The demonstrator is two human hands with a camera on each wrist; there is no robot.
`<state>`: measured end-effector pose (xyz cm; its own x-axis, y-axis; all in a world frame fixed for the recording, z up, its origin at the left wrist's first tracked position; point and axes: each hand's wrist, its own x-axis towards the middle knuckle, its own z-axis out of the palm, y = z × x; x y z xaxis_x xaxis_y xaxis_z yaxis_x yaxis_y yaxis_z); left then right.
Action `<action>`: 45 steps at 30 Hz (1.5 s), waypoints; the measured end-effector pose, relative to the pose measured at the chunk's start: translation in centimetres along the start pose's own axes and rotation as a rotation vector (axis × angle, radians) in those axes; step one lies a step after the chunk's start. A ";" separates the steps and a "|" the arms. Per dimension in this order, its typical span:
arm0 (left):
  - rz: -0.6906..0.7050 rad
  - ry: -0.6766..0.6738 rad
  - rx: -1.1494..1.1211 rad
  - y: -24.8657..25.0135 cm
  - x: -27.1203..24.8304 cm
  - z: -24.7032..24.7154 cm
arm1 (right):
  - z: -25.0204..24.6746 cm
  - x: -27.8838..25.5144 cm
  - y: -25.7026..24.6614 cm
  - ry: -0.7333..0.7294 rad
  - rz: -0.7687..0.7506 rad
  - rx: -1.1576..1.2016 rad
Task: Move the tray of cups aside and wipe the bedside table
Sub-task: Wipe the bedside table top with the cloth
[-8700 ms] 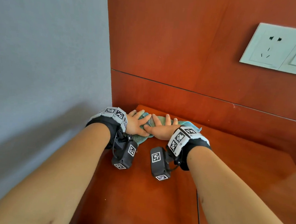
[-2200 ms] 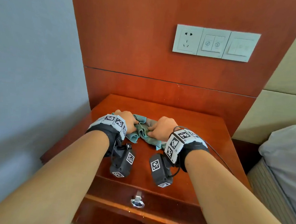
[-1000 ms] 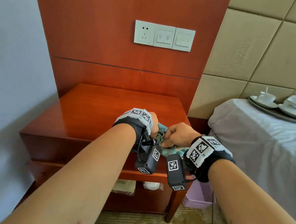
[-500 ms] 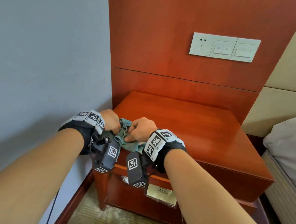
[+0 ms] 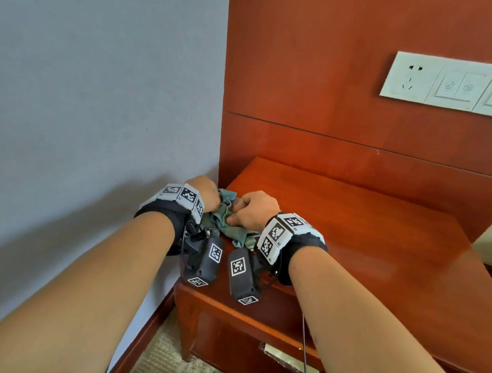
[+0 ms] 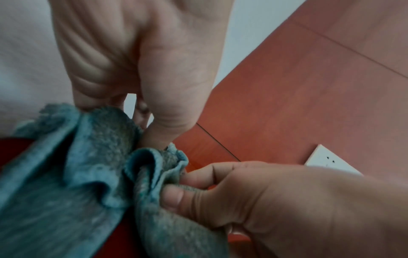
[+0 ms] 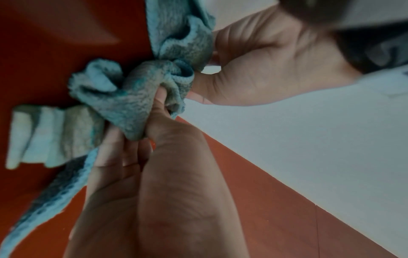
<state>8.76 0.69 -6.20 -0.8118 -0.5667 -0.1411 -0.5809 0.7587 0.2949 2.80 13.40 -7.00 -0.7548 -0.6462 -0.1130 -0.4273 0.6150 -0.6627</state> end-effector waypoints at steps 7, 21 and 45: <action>0.061 -0.057 0.126 7.2 4.5 1.4 | -5.0 1.3 5.5 0.048 0.147 0.020; 0.548 -0.240 -0.104 33.9 -1.3 12.6 | -20.8 -12.7 24.9 0.361 0.602 0.013; 0.491 -0.220 -0.316 41.1 10.3 13.3 | -28.0 0.4 31.6 0.496 0.697 -0.107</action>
<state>-24.30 30.33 -8.05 -0.9925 -0.0706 -0.0997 -0.1181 0.7633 0.6352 -24.91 45.26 -7.28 -0.9818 0.1508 -0.1152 0.1881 0.8534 -0.4862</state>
